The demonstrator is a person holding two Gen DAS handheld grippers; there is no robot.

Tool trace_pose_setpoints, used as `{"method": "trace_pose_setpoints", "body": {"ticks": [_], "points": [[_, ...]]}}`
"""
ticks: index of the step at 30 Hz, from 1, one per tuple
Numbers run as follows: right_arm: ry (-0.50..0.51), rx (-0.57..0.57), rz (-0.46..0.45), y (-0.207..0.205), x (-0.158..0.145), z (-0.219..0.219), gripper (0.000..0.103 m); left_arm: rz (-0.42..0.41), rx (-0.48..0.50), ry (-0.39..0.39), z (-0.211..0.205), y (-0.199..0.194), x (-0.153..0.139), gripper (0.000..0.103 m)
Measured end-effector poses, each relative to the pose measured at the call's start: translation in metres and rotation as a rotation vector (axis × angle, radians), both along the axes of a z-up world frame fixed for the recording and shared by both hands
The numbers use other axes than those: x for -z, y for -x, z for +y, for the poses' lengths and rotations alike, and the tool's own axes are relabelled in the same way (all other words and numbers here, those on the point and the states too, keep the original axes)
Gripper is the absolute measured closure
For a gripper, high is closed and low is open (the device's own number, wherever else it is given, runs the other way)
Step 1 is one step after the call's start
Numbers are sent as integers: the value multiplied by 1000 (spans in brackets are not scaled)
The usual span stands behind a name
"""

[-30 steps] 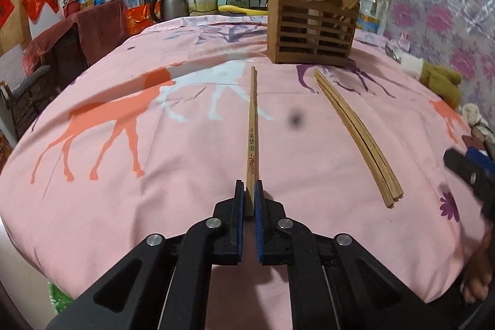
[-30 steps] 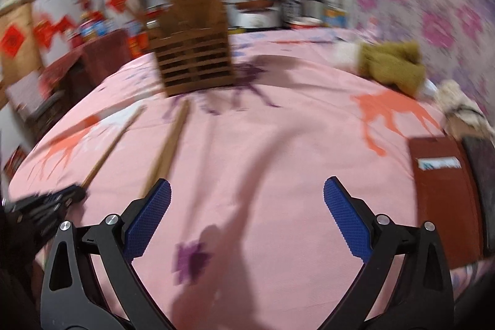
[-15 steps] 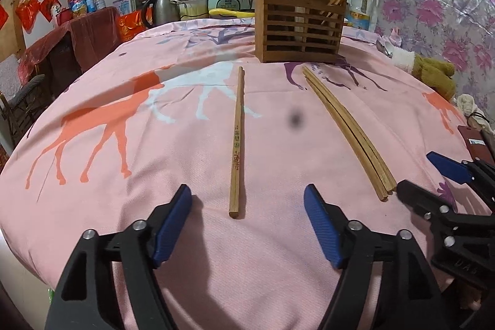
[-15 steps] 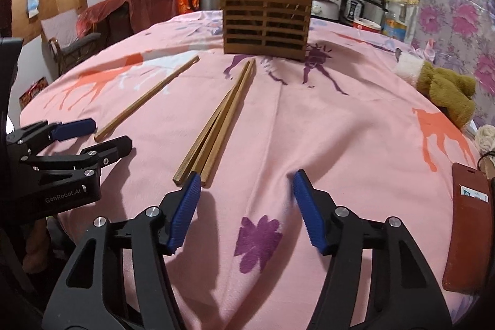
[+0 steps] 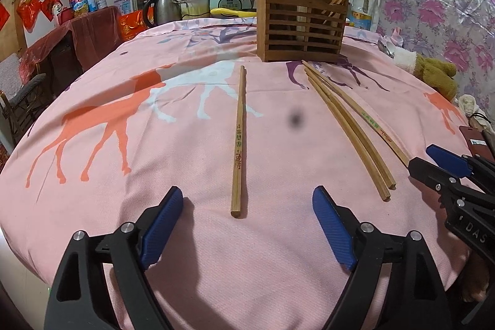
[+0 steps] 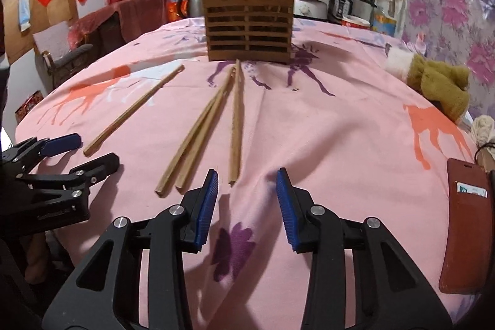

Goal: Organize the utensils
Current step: 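Close the left gripper on a loose chopstick while the right gripper grasps another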

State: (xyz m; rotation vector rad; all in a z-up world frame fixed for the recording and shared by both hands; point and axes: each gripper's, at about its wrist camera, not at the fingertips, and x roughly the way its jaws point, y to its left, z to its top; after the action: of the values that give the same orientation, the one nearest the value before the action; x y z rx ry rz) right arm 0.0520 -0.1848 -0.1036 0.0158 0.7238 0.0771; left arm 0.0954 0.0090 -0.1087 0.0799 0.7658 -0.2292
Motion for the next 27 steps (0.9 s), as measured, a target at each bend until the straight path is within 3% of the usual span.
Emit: {"method": "trace_pose_setpoints", "body": {"ticks": [5, 10, 17, 19, 21, 27], "points": [[4, -4, -3, -2, 0, 3, 64, -1, -3, 4, 0, 0, 0, 22], [-31, -28, -39, -4, -9, 5, 67, -4, -10, 22, 5, -1, -3, 45], [-85, -15, 73, -22, 6, -1, 79, 1, -21, 55, 12, -6, -4, 67], [-85, -12, 69, -20, 6, -1, 83, 3, -8, 57, 11, -5, -5, 82], [-93, -1, 63, -18, 6, -3, 90, 3, 7, 52, 8, -3, -4, 85], [-105, -13, 20, -15, -1, -2, 90, -3, 18, 38, 3, -1, -3, 85]]}}
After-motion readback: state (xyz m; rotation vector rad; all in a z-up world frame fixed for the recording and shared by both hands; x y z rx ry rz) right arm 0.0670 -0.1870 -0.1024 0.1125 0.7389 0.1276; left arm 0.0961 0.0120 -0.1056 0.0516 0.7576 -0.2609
